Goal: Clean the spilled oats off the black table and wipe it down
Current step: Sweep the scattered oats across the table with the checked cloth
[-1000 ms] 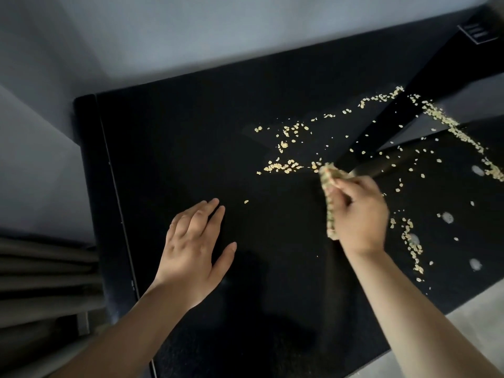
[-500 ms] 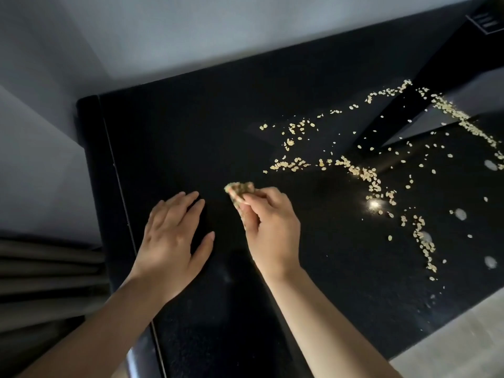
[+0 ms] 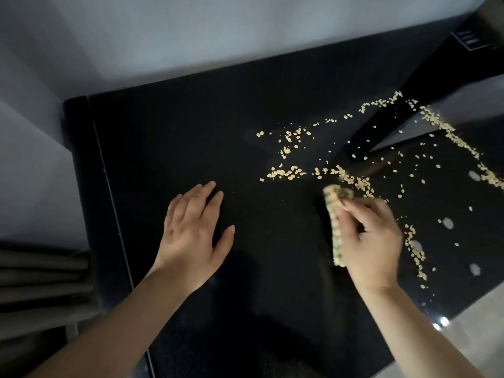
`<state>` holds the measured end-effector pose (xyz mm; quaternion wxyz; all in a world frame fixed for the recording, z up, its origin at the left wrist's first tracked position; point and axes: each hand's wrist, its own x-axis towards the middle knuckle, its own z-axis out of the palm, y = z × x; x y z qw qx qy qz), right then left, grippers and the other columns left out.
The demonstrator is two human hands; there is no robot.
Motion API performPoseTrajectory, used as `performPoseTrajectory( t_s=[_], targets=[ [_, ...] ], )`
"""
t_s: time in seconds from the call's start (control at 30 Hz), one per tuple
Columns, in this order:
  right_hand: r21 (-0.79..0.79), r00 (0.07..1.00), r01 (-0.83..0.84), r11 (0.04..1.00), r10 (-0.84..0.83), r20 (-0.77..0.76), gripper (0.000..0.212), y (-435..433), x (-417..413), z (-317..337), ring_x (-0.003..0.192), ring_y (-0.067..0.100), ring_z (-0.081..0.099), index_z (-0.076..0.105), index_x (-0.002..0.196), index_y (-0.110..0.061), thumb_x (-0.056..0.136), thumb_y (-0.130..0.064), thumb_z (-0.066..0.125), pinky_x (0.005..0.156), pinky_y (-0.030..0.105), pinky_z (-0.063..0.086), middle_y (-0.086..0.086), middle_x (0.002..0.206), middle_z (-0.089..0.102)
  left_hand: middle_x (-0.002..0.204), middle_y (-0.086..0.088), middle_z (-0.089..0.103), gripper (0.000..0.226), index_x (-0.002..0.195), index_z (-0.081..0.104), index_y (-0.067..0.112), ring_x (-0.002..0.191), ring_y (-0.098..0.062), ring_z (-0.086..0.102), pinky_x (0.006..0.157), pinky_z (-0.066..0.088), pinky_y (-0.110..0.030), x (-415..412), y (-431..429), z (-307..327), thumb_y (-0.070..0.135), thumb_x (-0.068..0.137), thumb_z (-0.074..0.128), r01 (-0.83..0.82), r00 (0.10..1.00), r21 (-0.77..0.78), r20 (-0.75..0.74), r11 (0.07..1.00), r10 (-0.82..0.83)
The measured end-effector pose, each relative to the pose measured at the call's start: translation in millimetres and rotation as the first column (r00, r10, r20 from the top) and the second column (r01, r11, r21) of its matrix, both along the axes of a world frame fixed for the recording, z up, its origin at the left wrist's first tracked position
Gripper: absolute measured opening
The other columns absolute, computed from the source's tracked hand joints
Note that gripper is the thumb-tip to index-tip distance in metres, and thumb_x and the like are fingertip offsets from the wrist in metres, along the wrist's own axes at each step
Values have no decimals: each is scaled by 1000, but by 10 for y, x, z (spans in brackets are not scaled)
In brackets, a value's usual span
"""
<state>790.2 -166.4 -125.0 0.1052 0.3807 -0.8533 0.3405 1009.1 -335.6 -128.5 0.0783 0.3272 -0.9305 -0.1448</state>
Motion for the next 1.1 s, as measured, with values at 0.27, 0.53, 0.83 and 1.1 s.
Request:
performPoseTrajectory(
  t_s=[0.27, 0.53, 0.83, 1.1],
  targets=[
    [1, 981, -170, 985, 169, 92, 26, -1207, 512, 26, 78, 19, 58, 73, 93, -16, 89, -30, 52, 62, 27, 46, -1, 90, 61, 140, -9, 42, 68, 136, 48, 5, 131, -25, 33, 111, 18, -44, -110, -47, -52, 51, 88, 34, -51, 988, -70, 145, 996, 61],
    [126, 980, -190, 974, 197, -41, 26, -986, 77, -124, 76, 20, 60, 73, 95, -17, 90, -31, 52, 58, 25, 45, 0, 93, 64, 140, -9, 42, 68, 135, 49, 3, 130, -26, 36, 109, 21, -45, -115, -41, -47, 51, 88, 35, -60, 987, -90, 143, 994, 73],
    [-23, 995, 85, 996, -84, 58, 12, -367, -354, -47, 73, 23, 59, 73, 95, -8, 85, -10, 67, 64, 32, 47, 7, 87, 62, 139, -8, 43, 70, 133, 51, 3, 129, -26, 38, 108, 23, -45, -148, -38, -13, 53, 87, 37, -73, 985, -73, 153, 995, 84],
    [-42, 941, -290, 956, 293, 171, 24, -1357, 492, 45, 71, 15, 56, 72, 90, -16, 91, -30, 53, 58, 28, 48, -4, 83, 60, 135, -7, 48, 59, 134, 49, 4, 124, -17, 40, 104, 36, -39, 2, -161, 117, 42, 88, 44, -265, 936, 127, -205, 956, 286]
  ],
)
